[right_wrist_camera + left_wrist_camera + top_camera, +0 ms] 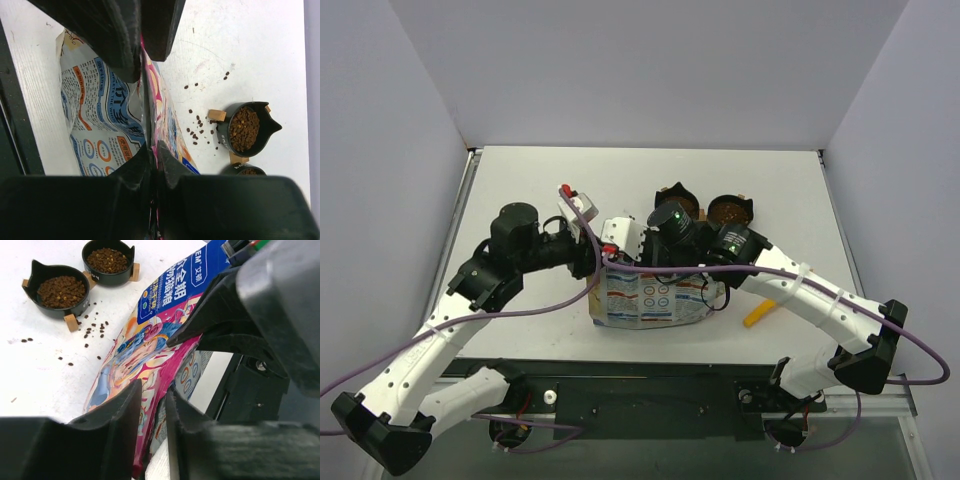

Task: Serve the pet food

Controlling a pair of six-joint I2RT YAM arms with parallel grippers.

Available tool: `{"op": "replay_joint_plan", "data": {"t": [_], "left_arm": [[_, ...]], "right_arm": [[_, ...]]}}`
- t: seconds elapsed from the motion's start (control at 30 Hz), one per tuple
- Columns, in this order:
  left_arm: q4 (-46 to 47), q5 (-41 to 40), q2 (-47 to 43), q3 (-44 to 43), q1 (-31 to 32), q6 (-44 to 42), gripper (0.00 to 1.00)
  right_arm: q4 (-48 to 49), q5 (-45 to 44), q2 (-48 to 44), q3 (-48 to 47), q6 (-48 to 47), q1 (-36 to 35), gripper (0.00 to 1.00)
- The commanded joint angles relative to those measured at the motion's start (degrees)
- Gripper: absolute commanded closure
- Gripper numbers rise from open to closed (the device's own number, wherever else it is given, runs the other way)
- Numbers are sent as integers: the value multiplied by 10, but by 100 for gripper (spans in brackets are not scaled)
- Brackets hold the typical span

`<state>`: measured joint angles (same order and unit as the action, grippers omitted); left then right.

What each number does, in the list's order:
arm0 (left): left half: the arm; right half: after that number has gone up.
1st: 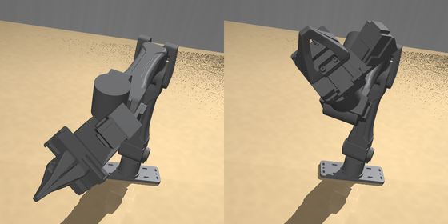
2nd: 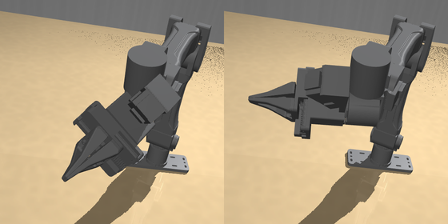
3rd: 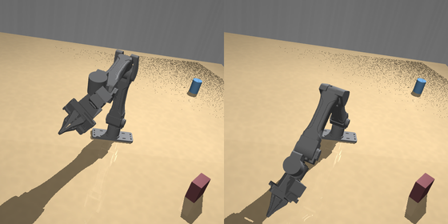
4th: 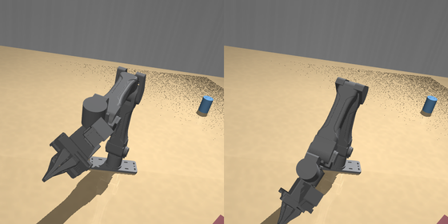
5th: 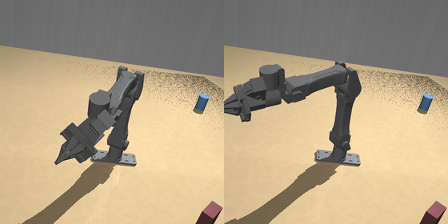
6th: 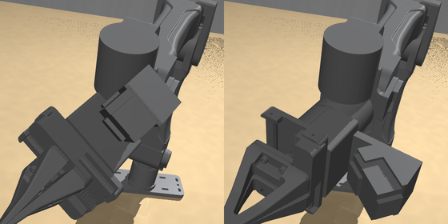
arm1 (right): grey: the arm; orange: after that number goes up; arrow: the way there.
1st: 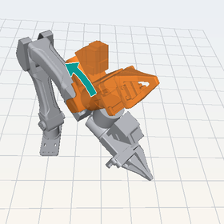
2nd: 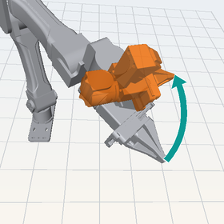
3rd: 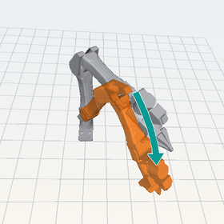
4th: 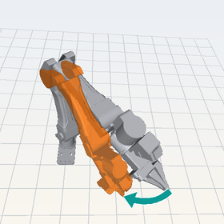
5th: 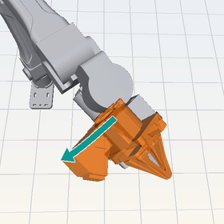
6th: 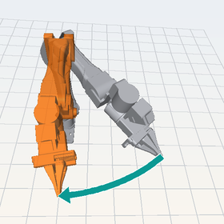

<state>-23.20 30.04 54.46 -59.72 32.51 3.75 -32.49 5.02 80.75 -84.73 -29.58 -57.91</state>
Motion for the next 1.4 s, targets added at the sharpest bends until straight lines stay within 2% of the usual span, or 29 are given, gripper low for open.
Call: {"op": "replay_joint_plan", "data": {"t": [0.0, 0.03, 0.07, 0.1, 0.13, 0.2, 0.23, 0.27, 0.33, 0.37, 0.43, 0.53, 0.67, 0.87, 1.0, 1.37], "left_arm": [[-2, 15, 13, -14, -2, -33, 84], [-12, 15, 14, -25, -3, -53, 91], [-28, 15, 14, -31, -3, -59, 97], [-32, 21, 11, -36, -3, -66, 100], [-33, 26, 9, -36, -3, -66, 100], [-26, 36, 2, -32, -4, -59, 100], [-23, 39, -2, -28, -4, -49, 100], [-13, 38, -5, -26, -4, -45, 100], [4, 25, -14, -14, -4, -22, 100], [17, 5, -22, -10, -4, -7, 100], [26, -50, -36, -1, -4, 9, 100], [36, -161, -62, 13, -4, 43, 100], [33, -197, -74, 15, -3, 32, 100], [13, -204, -73, 1, -4, 4, 100], [4, -201, -73, -5, -4, -5, 100], [-3, -191, -81, -6, -5, -15, 100]], "right_arm": [[14, -1, -24, -28, 15, 10, 100], [15, -6, -24, -28, 18, 10, 100], [15, -9, -22, -28, 18, 10, 89], [21, -17, -18, -26, 21, 10, 82], [28, -15, -18, -25, 24, 9, 74], [47, -12, -14, -20, 33, 4, 67], [58, -17, -10, -19, 36, 3, 66], [61, -20, -8, -21, 36, 3, 66], [60, -43, -3, -16, 25, 4, 80], [59, -74, -9, -11, 20, 5, 91], [51, -95, -27, 8, 4, 21, 98], [27, -103, -59, 37, -12, 65, 99], [-11, -133, -91, 54, -51, 95, 100], [-27, -170, -109, 59, -68, 97, 100], [-35, -178, -127, 74, -79, 126, 100], [-42, -138, -211, 136, -92, 292, 100]]}}
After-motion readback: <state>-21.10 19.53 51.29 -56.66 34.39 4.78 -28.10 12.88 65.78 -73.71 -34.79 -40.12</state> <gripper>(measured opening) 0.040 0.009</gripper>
